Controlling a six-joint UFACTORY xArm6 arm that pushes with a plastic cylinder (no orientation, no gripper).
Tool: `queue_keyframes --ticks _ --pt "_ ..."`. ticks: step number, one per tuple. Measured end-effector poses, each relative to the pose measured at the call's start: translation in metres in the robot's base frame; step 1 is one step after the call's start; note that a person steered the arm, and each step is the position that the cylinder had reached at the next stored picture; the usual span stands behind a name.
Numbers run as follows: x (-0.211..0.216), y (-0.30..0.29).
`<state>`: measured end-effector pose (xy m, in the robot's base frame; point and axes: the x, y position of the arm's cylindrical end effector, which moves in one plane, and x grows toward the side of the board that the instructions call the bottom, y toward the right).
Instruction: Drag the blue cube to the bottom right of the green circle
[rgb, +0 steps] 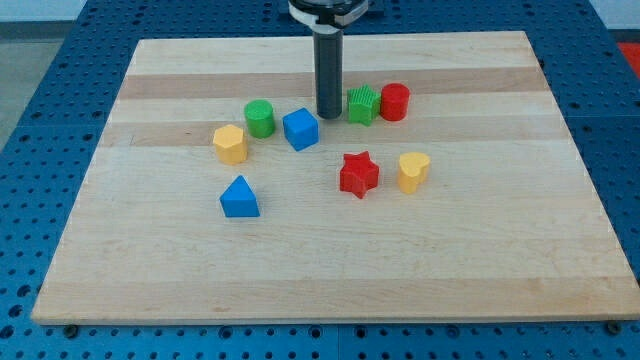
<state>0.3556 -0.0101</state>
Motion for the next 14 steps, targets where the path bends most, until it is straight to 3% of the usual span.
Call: queue_keyframes --ticks 5,9,14 --pt "0.072 -0.032" --pt "0.07 -0.1" --pt "0.03 -0.091"
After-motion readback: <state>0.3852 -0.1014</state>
